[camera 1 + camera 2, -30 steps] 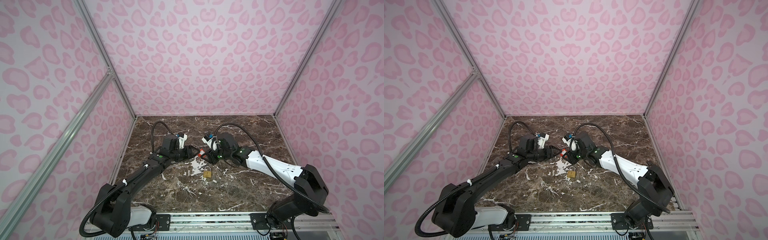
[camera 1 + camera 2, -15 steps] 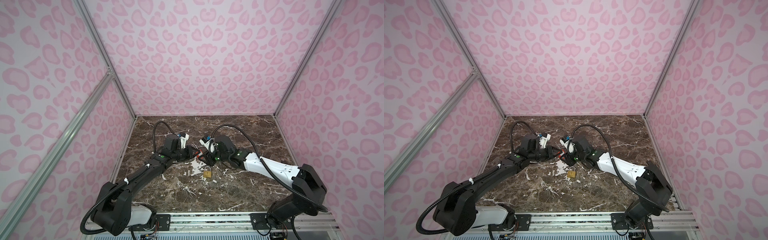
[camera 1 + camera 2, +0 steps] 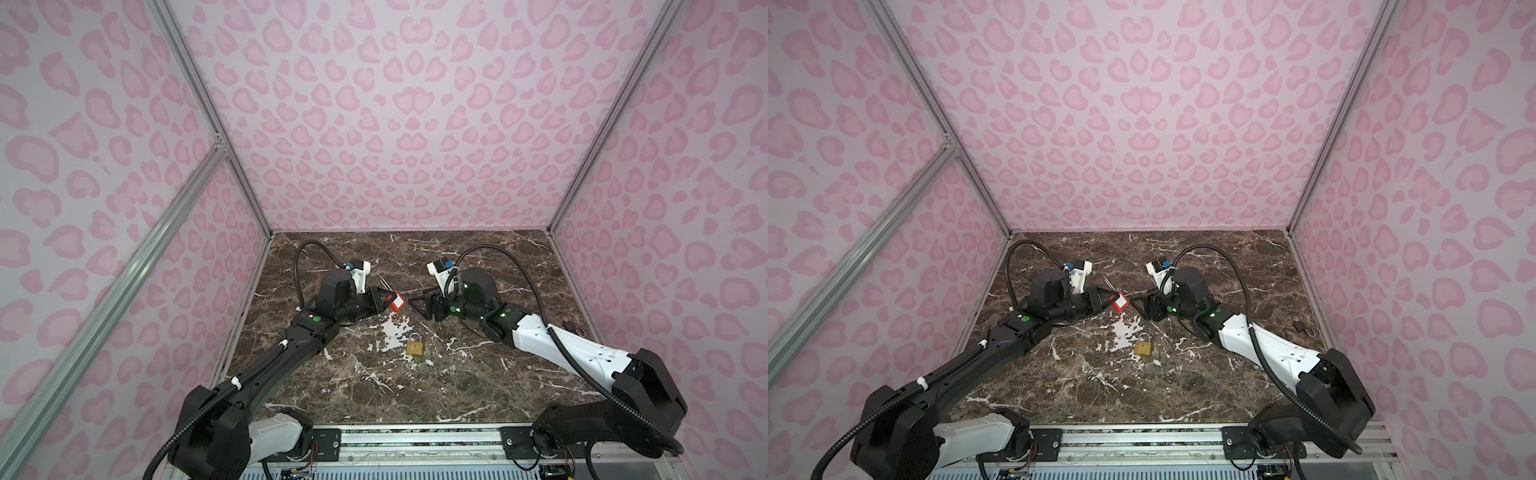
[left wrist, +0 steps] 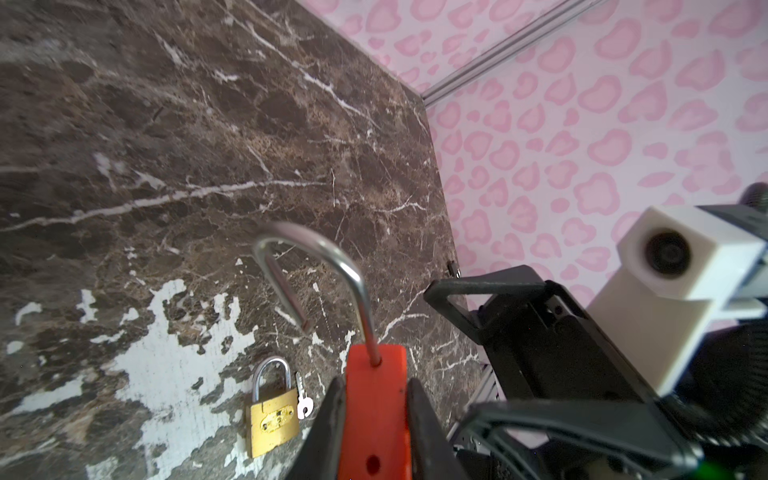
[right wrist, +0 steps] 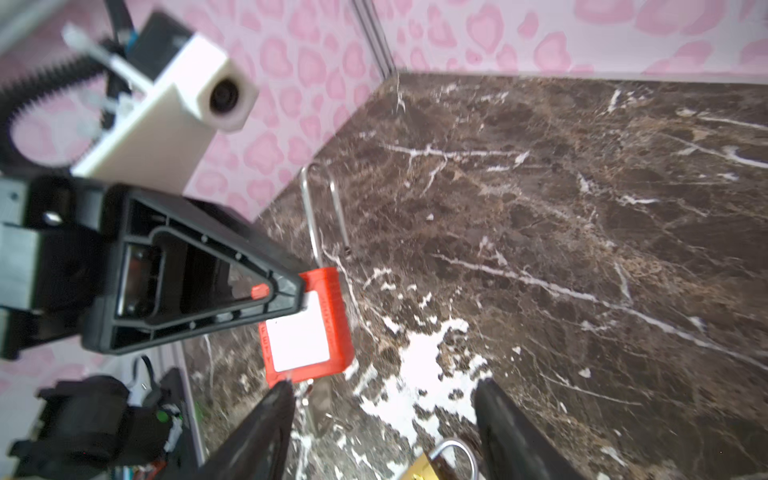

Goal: Lock with the key

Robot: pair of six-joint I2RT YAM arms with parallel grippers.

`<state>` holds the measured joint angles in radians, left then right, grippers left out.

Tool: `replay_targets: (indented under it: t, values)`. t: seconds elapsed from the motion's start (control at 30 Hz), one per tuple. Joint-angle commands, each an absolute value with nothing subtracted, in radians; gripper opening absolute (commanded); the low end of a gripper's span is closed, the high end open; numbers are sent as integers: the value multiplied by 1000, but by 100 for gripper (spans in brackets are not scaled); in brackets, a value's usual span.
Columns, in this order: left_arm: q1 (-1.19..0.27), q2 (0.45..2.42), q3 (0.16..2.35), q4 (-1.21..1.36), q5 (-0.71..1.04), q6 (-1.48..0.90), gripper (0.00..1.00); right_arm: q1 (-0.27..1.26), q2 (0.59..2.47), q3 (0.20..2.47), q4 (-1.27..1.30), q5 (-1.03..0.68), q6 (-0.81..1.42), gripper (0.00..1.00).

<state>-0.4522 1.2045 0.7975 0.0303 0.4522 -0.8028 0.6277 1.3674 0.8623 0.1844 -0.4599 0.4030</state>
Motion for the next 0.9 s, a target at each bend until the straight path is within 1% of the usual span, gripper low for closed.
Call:
replay_targets:
  t: [0.0,0.03,0.17,0.3,0.37,0.47,0.63,0.87]
  values:
    - [-446,1163,784,131,358,-847,15,586,1350,783,590,-551,717,71]
    - [-444,1149,784,144,349,-855,15,574,1351,765,662,-549,787,72]
    - [-433,1125,802,183,359,-896,15,543,1408,767,812,-578,995,77]
    - [-421,1122,809,266,388,-952,15,548,1526,789,1029,-633,1176,81]
    - [-415,1124,814,292,397,-979,15,556,1577,790,1145,-622,1269,84]
    - [-404,1132,810,348,419,-1027,15,579,1615,800,1215,-598,1319,85]
    - [-403,1155,820,386,442,-1052,15,629,1651,846,1184,-607,1317,85]
    - [-402,1158,819,419,445,-1074,15,667,1697,868,1218,-597,1348,85]
